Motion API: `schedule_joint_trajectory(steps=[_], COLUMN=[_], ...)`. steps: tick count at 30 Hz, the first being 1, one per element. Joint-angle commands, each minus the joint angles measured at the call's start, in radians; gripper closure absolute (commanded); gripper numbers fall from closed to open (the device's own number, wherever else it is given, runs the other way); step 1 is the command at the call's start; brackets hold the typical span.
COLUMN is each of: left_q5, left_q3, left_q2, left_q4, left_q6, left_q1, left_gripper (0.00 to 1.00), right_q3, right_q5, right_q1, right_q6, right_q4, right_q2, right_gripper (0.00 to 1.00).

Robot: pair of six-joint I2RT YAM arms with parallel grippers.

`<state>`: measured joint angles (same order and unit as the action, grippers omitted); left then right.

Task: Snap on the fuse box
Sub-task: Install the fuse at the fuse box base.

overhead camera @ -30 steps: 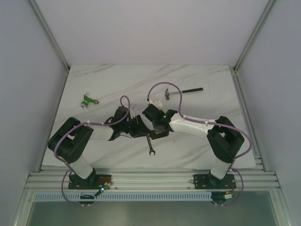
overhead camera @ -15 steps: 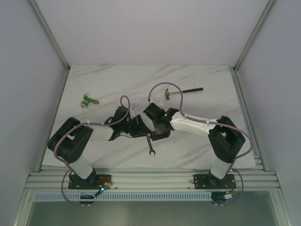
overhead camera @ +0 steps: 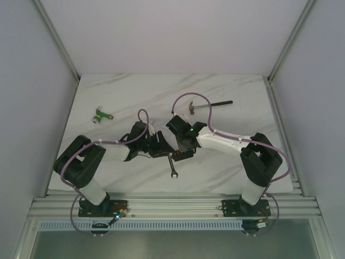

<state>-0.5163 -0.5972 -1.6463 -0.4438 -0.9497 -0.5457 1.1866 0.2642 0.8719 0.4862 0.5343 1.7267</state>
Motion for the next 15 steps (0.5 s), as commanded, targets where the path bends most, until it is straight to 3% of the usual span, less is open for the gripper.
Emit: schedule_joint_trajectory(steps=[1, 15], left_q5=[-0.025, -0.032], left_q3=[-0.027, -0.048], left_q2=[0.010, -0.028], left_q4=[0.022, 0.036], left_q6=[-0.005, -0.008], left_q1=[-0.011, -0.023], left_gripper=[0.40, 0.40], right_q3=[0.033, 0.016], right_q5=[-0.007, -0.045], right_q1=[-0.007, -0.014], right_q6=[0.003, -0.005], right_q4=[0.026, 0.040], right_q2=[-0.005, 0.015], right_gripper=[0.80, 0.83])
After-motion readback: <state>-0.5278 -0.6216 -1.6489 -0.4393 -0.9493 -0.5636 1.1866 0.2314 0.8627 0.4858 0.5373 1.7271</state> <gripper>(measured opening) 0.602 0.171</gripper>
